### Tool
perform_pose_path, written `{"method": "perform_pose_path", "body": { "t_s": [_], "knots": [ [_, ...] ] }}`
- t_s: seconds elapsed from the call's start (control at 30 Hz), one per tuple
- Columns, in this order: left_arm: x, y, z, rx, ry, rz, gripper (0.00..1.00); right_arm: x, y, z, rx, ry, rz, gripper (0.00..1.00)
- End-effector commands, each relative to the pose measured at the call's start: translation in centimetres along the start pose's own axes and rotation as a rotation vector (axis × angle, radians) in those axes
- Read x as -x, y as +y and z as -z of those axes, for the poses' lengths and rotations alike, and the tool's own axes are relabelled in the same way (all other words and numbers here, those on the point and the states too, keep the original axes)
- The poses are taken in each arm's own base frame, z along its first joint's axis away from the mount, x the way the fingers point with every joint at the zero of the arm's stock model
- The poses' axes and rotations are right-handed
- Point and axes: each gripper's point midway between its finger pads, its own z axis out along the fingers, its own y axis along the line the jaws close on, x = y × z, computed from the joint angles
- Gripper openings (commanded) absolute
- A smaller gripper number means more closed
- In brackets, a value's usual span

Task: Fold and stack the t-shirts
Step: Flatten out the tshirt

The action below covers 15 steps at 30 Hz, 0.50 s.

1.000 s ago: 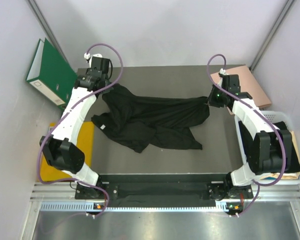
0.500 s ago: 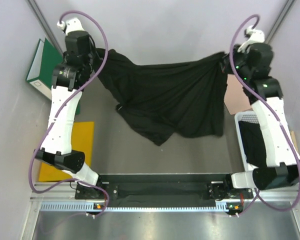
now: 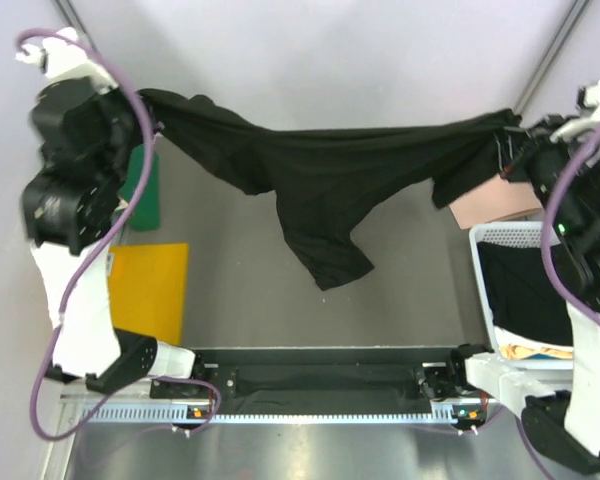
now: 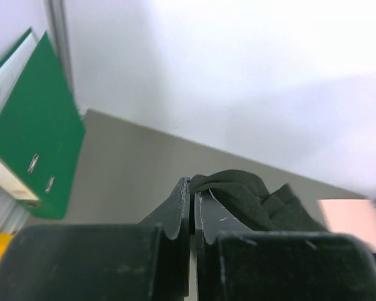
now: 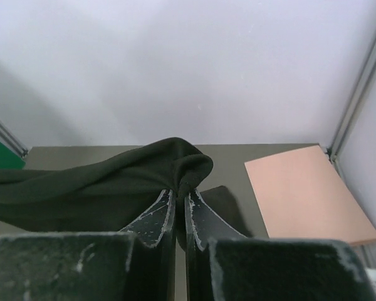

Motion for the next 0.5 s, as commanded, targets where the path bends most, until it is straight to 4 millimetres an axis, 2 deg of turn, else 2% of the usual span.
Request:
{"method": "perform_pose_path", "body": {
  "t_s": [0.0,0.03,0.1,0.23,0.33,0.37,0.47],
  "knots": [
    [3.8,-0.4,7.4,-0.141,-0.085,0.090,0.00,1.9,-0.6,4.7,-0.018,-0.039,0.056,0.00],
    [3.9,-0.3,8.2,-0.151,-0.089,0.107,0.00,2.5,-0.5,6.2,-0.013,-0.069,0.051,0.00],
    [4.8,0.2,10.9,-0.182,-0.125,0.127,0.00,2.2,-0.4,7.5,-0.002,-0.065,0.036,0.00],
    [5.4,0.3,13.8,-0.236,-0.152,0.139,0.00,1.9,0.1,10.8,0.038,-0.080,0.008,0.00],
    [6.6,0.0,14.9,-0.271,-0.195,0.149,0.00,1.7,0.2,12.1,0.053,-0.100,-0.009,0.00],
    [7.1,-0.1,15.0,-0.280,-0.214,0.149,0.00,1.3,0.1,12.0,0.048,-0.095,-0.009,0.00],
    [7.9,-0.3,14.0,-0.263,-0.246,0.133,0.00,0.7,-0.4,11.7,0.025,-0.099,-0.008,0.00]
  ]
}}
